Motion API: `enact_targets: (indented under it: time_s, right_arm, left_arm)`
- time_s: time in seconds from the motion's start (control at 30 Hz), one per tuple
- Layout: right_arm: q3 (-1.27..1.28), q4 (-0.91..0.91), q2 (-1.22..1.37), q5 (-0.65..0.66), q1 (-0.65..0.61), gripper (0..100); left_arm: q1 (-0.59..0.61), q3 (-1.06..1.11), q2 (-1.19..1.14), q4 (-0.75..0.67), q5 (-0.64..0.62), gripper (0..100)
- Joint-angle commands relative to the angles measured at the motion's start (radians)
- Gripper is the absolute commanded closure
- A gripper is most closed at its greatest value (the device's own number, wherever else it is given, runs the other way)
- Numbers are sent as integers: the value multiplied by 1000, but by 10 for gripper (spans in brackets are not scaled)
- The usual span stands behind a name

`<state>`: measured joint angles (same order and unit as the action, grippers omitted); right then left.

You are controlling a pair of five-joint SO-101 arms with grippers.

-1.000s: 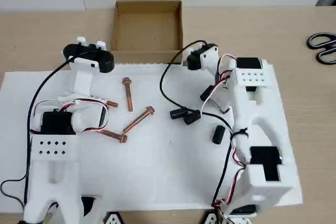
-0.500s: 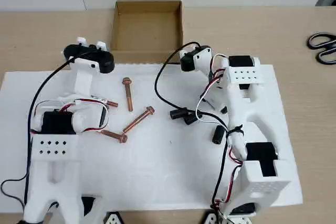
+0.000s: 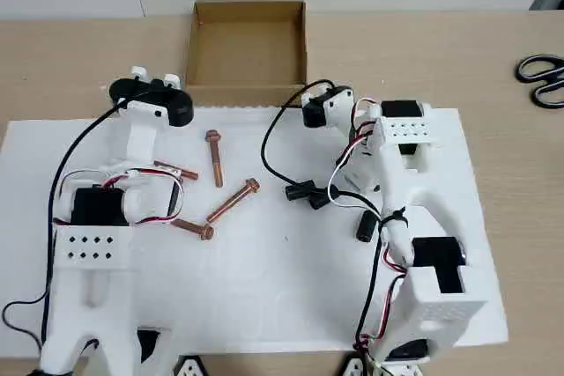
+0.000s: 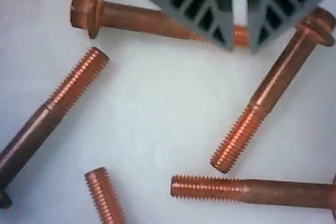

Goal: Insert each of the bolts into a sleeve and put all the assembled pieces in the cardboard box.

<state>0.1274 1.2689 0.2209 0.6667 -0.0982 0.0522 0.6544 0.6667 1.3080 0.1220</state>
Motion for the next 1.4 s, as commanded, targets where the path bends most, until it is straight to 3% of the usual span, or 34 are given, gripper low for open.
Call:
enact_targets:
  time_s: [0.0,0.53,0.8,1.07,1.17,1.37]
  right_arm:
    - [18,-41,-8,-9,-5,822]
    - [133,-191,53,-2,41,824]
    - [87,-174,96,-8,58,916]
    - [89,-168,96,-6,62,927]
    - [87,-166,88,-8,62,995]
    - [81,-97,19,-11,59,991]
  left_arm:
    - [2,-4,-2,-18,8,993]
    - [2,-2,-2,-15,8,993]
    - [2,36,0,-18,8,993]
    - [2,35,3,-17,8,994]
    - [2,35,3,-15,8,994]
    - [2,35,5,-17,8,994]
